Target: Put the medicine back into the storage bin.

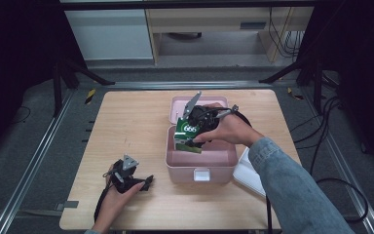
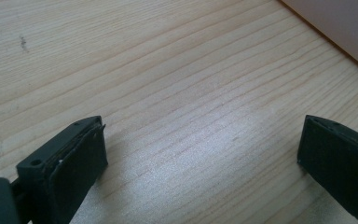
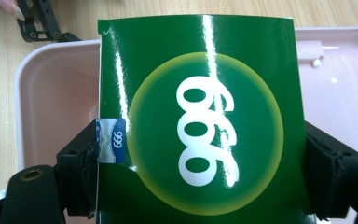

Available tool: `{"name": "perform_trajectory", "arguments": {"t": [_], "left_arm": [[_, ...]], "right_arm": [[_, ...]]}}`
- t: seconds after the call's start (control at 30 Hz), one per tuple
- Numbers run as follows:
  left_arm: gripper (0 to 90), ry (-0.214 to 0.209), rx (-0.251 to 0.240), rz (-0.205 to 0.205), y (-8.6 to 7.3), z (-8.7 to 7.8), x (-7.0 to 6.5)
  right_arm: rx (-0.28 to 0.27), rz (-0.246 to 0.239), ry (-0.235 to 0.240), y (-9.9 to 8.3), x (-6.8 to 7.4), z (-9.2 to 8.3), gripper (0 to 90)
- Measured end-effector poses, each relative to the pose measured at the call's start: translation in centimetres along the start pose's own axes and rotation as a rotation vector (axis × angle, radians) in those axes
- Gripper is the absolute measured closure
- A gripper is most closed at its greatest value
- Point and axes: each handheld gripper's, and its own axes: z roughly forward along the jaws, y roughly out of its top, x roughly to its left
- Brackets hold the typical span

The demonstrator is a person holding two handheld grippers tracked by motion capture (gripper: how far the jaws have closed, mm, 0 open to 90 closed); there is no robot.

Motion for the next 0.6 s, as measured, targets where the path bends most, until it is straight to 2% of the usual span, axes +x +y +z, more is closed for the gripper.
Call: {"name": "perform_trajectory", "arguments": {"t": [0.6], "left_arm": [[0.3, -0.001, -0.001, -0.001, 0.0, 0.0, 0.0]], "right_arm": [[0.014, -0.035, 0.064, 0.8, 0.5, 2.3, 17.2]]}}
